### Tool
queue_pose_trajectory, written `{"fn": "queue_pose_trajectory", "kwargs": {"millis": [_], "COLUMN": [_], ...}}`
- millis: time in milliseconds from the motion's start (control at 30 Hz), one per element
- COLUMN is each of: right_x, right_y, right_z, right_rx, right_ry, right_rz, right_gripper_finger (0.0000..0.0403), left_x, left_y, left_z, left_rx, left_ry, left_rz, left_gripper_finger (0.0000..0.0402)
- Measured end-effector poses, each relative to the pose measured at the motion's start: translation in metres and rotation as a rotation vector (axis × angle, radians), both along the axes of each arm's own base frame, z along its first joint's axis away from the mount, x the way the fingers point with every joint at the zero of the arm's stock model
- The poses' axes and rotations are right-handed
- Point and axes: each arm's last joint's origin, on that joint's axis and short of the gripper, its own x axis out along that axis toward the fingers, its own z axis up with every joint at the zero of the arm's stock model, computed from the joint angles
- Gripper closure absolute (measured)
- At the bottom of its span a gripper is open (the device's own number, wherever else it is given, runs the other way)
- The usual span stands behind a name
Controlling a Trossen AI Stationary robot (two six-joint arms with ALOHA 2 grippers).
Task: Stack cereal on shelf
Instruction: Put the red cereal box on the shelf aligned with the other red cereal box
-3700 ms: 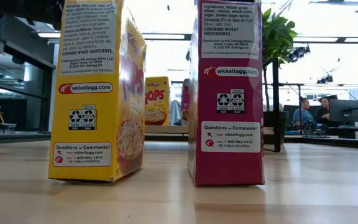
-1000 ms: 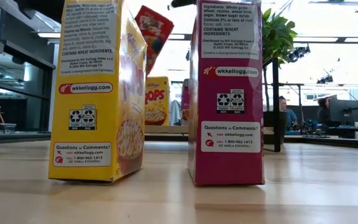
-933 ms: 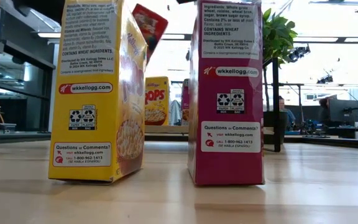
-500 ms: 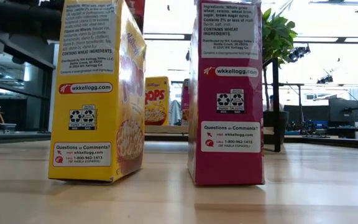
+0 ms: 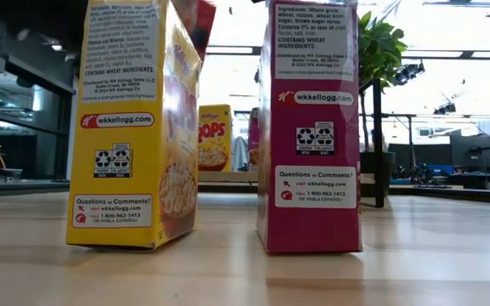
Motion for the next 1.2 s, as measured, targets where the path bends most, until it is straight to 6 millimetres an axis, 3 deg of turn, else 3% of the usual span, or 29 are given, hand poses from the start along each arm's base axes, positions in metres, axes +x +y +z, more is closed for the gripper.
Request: {"fn": "queue_pose_trajectory", "kwargs": {"millis": [133, 233, 367, 600, 1200], "right_x": [0.0, 0.0, 0.0, 0.0, 0.0], "right_y": [0.0, 0.0, 0.0, 0.0, 0.0], "right_z": [0.0, 0.0, 0.0, 0.0, 0.0], "right_rx": [-0.01, -0.02, -0.02, -0.014, -0.011], "right_ry": [0.001, 0.002, -0.002, 0.002, 0.003], "right_rz": [0.008, 0.015, 0.015, 0.009, 0.014], "right_gripper_finger": [0.0132, 0.0132, 0.0132, 0.0132, 0.0132], "left_x": [-0.005, 0.001, 0.016, 0.034, 0.009], "left_y": [-0.022, -0.029, -0.028, -0.018, 0.003], "left_z": [-0.038, -0.055, -0.061, -0.054, -0.08], "left_rx": [-0.039, 0.005, 0.058, 0.195, 0.175], "left_ry": [-0.077, -0.091, -0.117, -0.04, -0.04], "left_rz": [0.171, 0.24, 0.347, 0.445, 0.443], "left_gripper_finger": [0.0255, 0.0254, 0.0256, 0.0255, 0.0258]}}
